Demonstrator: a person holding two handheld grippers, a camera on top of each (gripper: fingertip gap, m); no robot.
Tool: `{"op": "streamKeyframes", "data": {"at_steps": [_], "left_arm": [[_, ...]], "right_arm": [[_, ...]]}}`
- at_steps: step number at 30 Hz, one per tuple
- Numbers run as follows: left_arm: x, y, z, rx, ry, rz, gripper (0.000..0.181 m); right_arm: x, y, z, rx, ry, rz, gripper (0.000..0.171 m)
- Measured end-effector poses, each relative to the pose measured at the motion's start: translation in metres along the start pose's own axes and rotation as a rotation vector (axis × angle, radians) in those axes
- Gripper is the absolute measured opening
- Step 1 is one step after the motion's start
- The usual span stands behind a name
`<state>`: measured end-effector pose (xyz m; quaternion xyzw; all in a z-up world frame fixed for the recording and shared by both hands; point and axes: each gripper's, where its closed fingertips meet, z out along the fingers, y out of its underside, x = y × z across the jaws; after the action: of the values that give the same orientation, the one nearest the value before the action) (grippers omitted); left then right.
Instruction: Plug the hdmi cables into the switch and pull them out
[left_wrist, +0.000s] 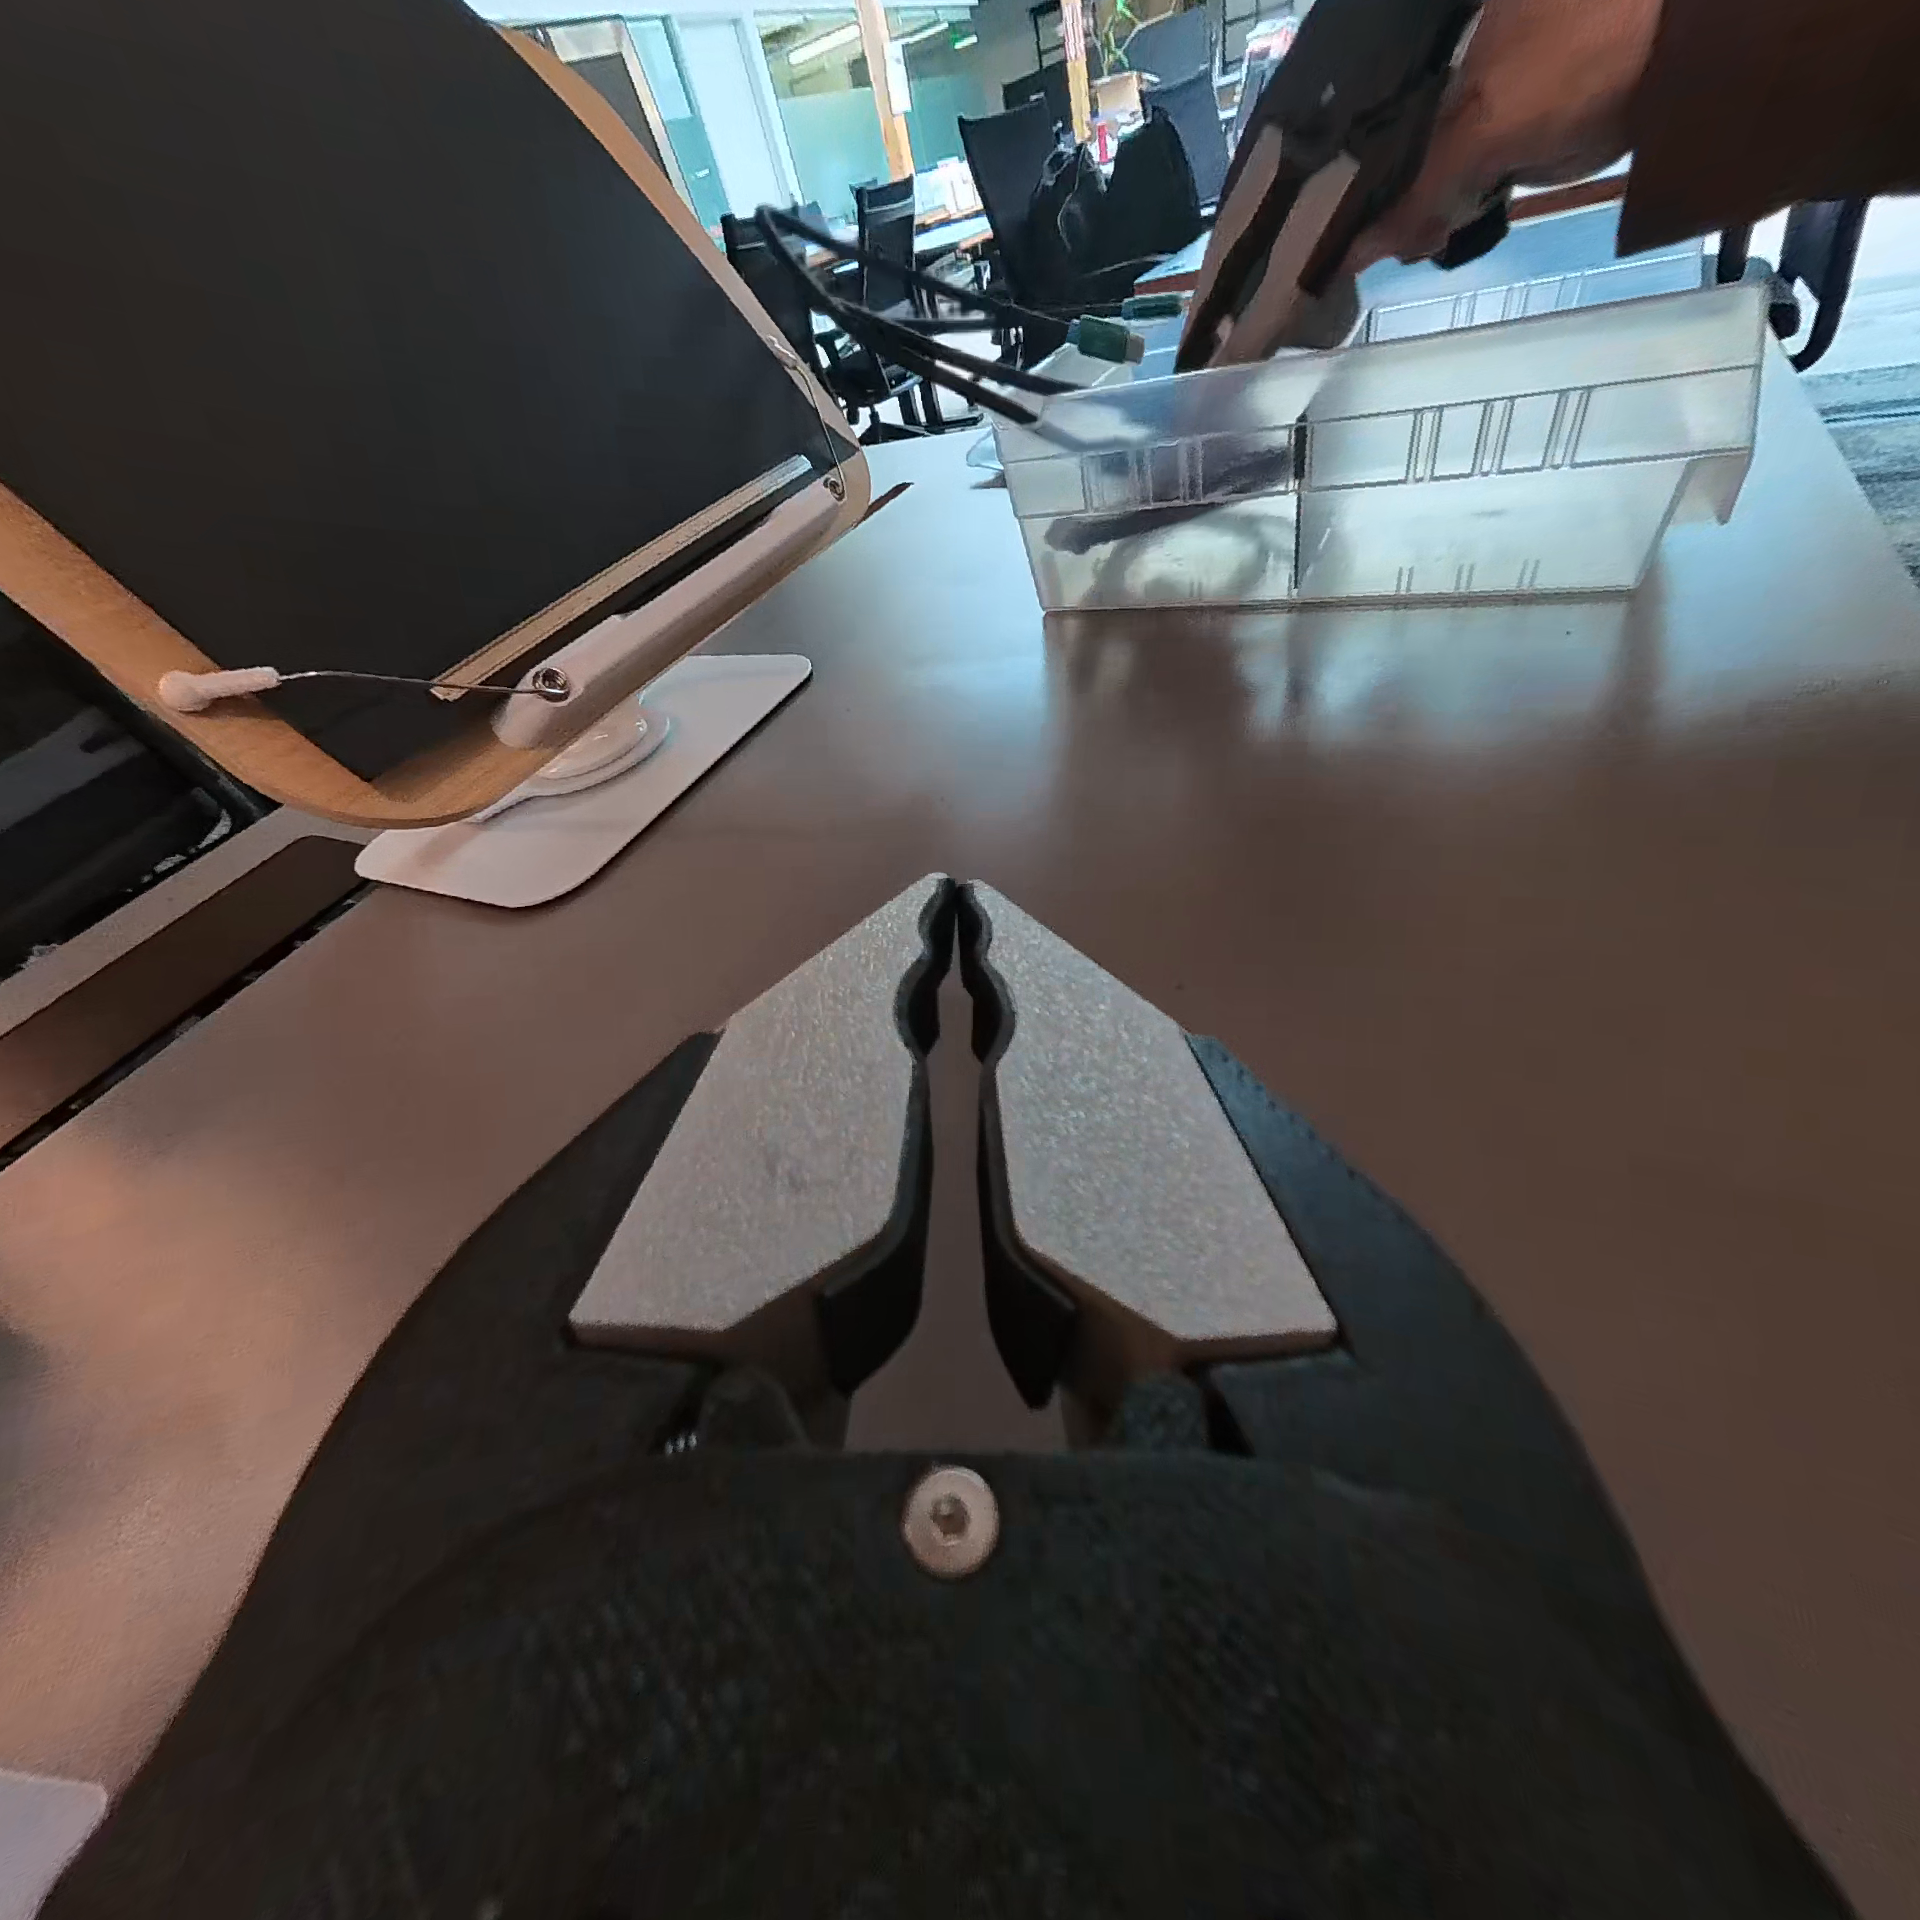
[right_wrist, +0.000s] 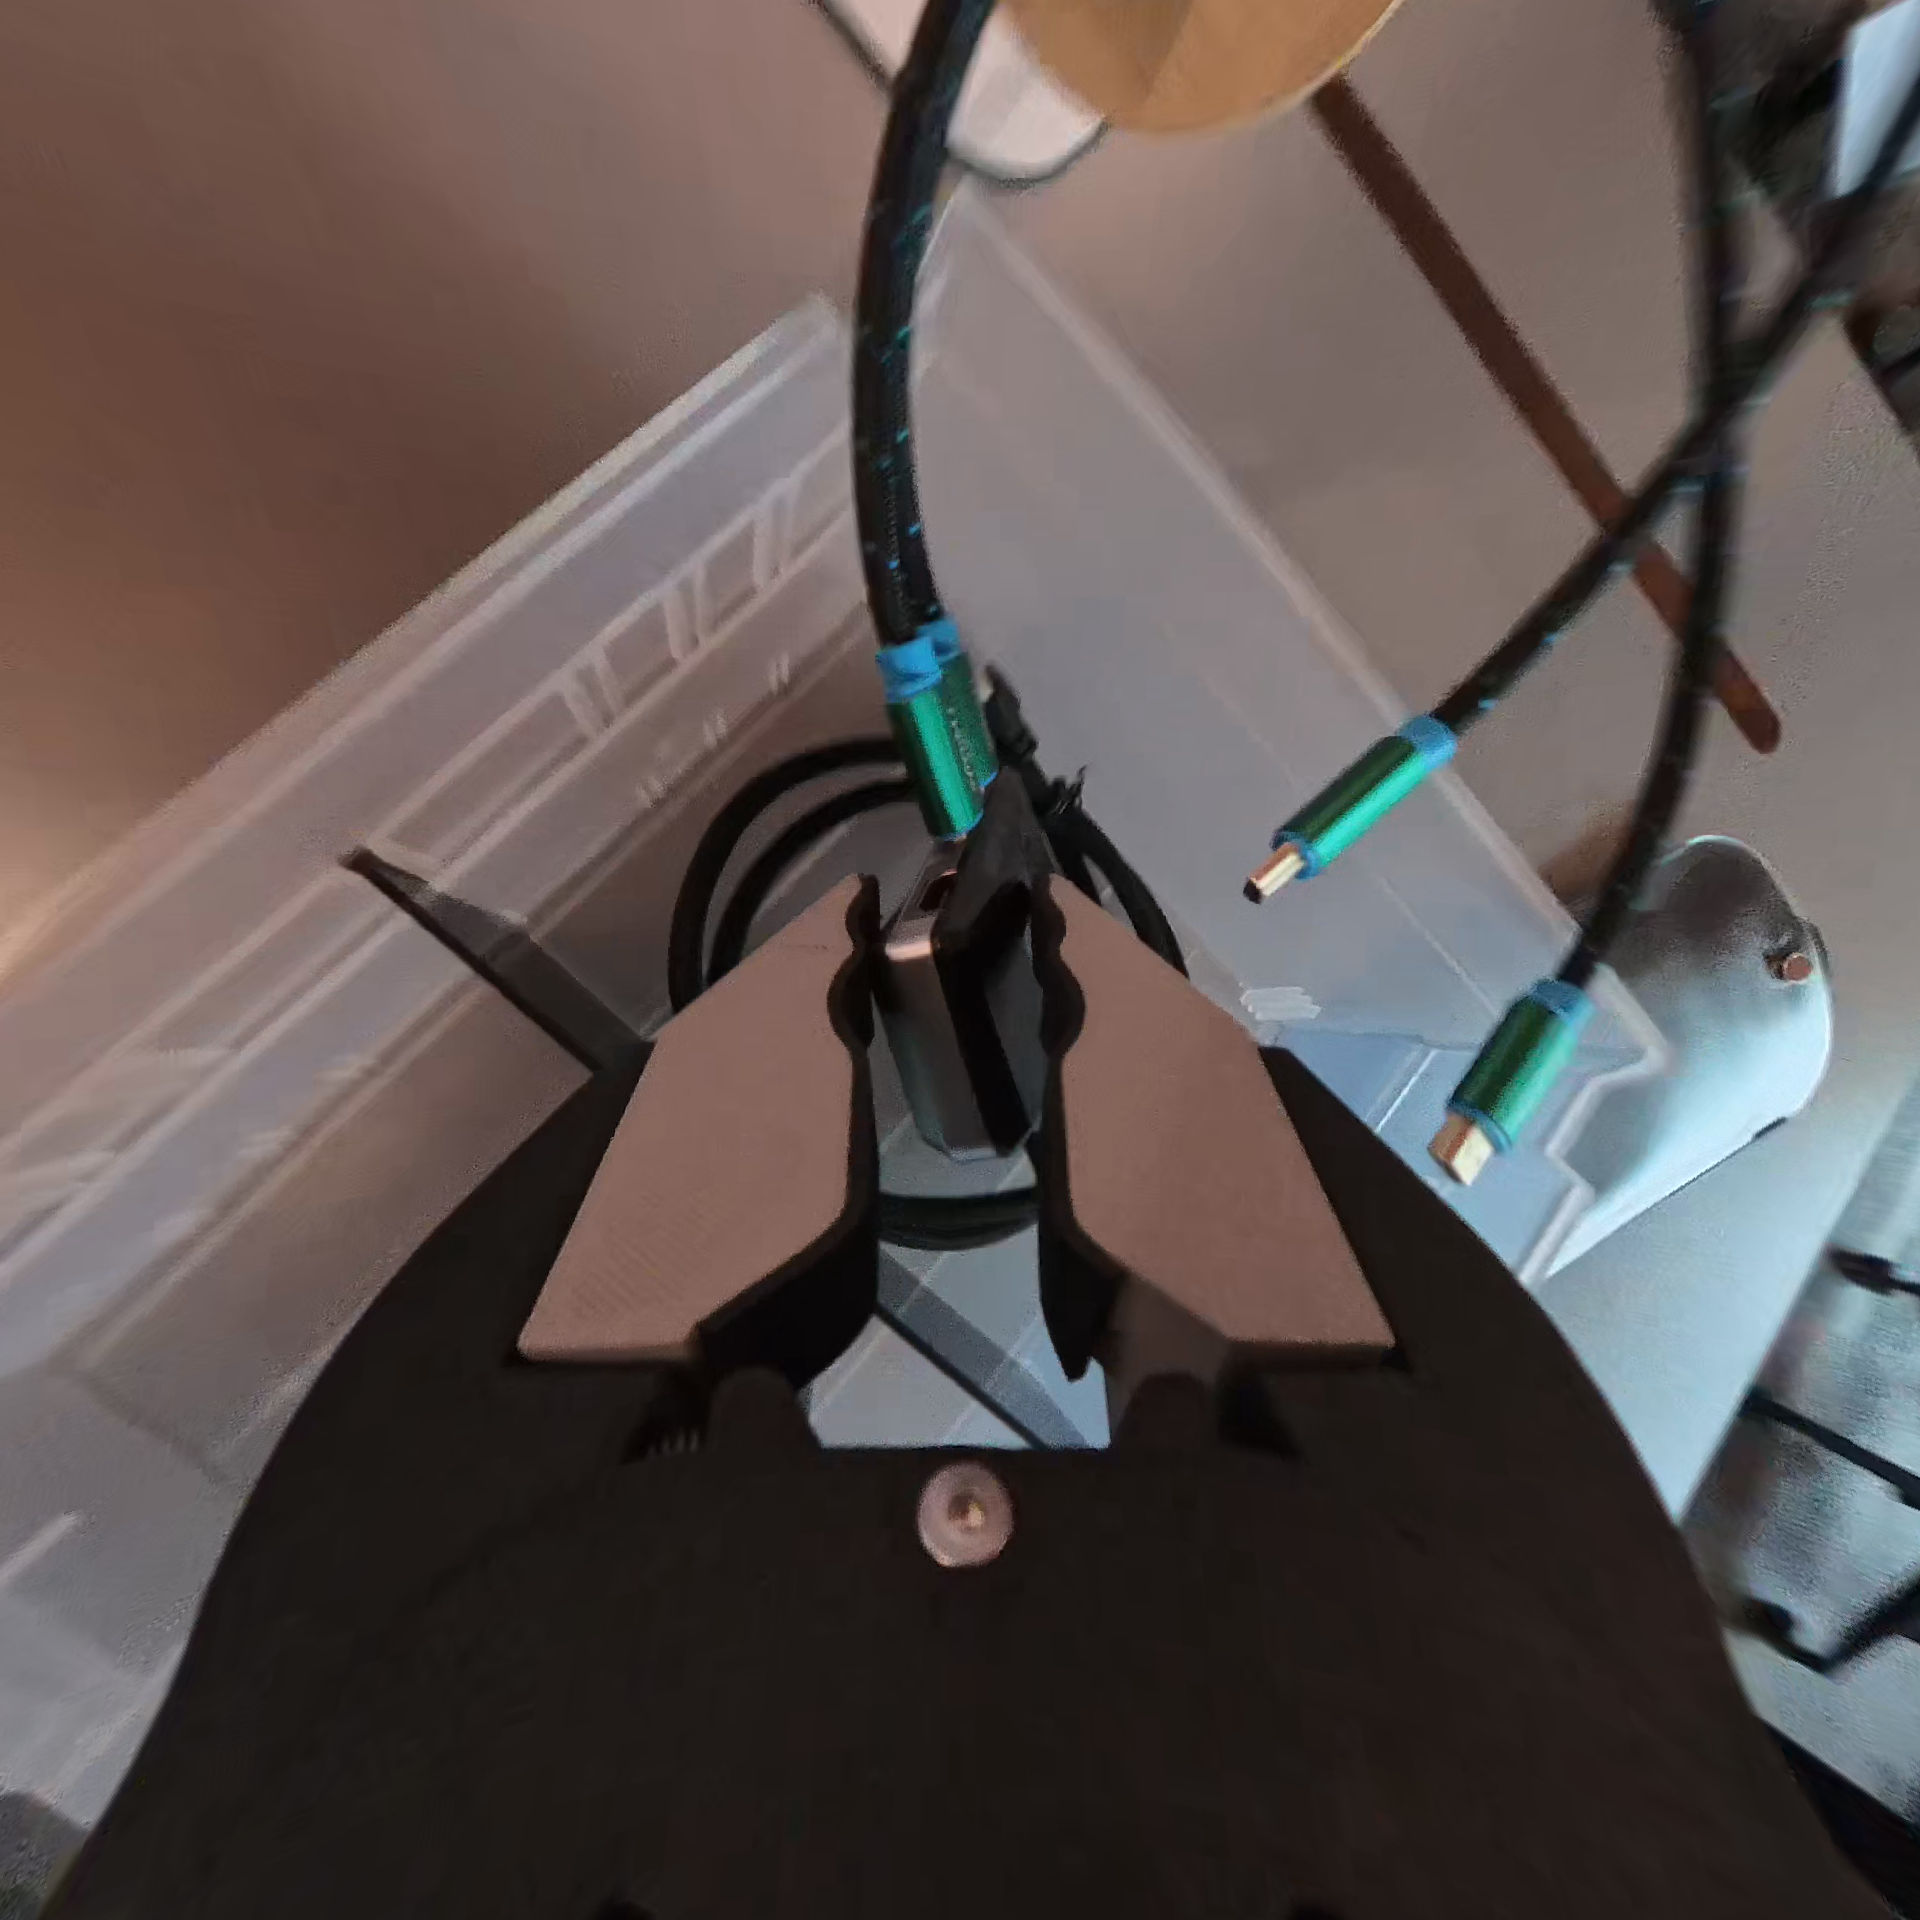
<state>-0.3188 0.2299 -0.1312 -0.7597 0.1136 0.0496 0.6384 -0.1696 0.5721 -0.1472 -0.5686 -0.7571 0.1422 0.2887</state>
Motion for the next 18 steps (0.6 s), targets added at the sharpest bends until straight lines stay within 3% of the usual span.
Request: {"op": "streamKeyframes", "data": {"at_steps": [3, 6, 12, 15, 18], "left_arm": [[-0.001, -0.001, -0.001, 0.007, -0.003, -0.008, 0.0], [-0.003, -0.001, -0.002, 0.009, -0.005, -0.013, 0.0], [-0.003, 0.001, -0.001, -0.002, -0.005, -0.003, 0.0], [-0.004, 0.003, -0.001, -0.007, -0.01, -0.008, 0.0], [-0.006, 0.003, -0.001, -0.006, -0.017, -0.007, 0.0]], "right_arm": [[0.0, -0.033, -0.034, 0.225, -0.101, 0.16, 0.031], [0.017, -0.052, -0.066, 0.385, -0.172, 0.299, 0.058], [0.082, -0.042, -0.07, 0.386, -0.023, 0.471, 0.072], [0.089, -0.047, -0.047, 0.333, -0.049, 0.538, 0.084], [0.102, -0.05, -0.018, 0.236, 0.029, 0.576, 0.085]]}}
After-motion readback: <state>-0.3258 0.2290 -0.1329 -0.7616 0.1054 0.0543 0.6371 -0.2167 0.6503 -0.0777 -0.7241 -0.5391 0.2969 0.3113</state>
